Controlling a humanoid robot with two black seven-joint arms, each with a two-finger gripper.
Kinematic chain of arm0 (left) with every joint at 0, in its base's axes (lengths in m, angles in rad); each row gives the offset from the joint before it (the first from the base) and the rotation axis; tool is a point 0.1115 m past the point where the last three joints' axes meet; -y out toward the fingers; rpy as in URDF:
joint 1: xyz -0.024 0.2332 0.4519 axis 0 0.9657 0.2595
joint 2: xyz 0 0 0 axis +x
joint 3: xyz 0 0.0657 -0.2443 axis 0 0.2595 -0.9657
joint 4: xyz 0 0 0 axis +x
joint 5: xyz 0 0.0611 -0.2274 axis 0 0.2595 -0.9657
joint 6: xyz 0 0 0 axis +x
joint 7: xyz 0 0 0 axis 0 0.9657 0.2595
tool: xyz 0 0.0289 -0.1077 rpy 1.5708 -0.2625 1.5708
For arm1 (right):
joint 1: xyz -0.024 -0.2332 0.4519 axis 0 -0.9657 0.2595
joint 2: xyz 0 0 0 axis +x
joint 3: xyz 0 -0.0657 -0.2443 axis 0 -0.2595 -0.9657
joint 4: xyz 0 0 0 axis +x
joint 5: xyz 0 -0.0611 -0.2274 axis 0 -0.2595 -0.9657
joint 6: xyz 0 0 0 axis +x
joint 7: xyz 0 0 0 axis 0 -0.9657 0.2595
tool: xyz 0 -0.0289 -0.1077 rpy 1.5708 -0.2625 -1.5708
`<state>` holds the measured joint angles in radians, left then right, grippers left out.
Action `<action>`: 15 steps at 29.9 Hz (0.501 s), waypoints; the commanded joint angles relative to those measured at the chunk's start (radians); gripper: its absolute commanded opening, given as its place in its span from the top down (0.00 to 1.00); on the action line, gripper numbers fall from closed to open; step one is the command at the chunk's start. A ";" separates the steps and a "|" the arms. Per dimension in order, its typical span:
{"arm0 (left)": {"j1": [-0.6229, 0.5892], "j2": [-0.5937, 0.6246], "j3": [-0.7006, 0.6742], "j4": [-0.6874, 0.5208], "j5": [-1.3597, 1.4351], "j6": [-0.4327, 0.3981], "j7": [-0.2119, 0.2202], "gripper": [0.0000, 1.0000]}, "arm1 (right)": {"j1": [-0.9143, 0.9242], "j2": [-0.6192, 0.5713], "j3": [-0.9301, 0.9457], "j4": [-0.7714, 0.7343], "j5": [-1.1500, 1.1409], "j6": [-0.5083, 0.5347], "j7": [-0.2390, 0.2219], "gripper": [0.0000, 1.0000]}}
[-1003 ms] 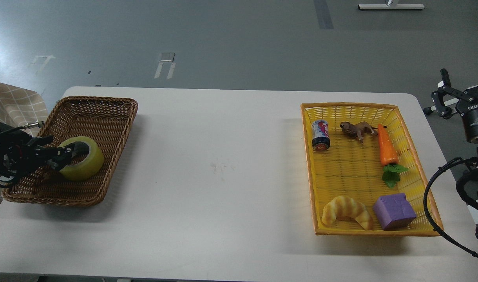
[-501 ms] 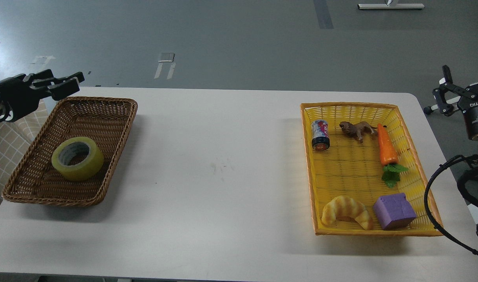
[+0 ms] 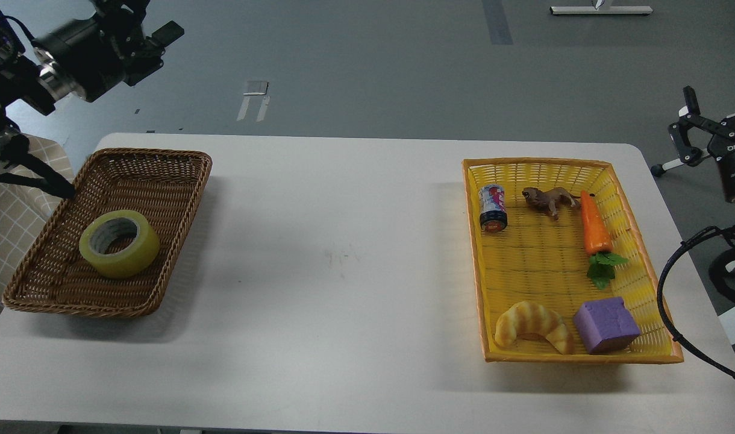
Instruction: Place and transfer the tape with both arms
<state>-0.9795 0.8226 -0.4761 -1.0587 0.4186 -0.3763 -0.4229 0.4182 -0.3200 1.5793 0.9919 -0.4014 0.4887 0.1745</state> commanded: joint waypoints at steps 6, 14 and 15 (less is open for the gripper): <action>0.051 -0.163 -0.068 0.000 -0.064 -0.026 0.000 0.02 | 0.068 0.001 -0.009 -0.010 -0.005 0.000 -0.004 0.00; 0.146 -0.289 -0.162 0.000 -0.135 -0.104 0.001 0.02 | 0.123 0.009 -0.099 -0.016 -0.005 0.000 -0.012 0.00; 0.156 -0.299 -0.173 0.000 -0.135 -0.108 0.001 0.02 | 0.123 0.009 -0.108 -0.016 -0.004 0.000 -0.013 0.00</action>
<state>-0.8603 0.5631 -0.6093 -1.0583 0.2907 -0.4593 -0.4236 0.5338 -0.3153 1.5007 0.9764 -0.4065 0.4887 0.1646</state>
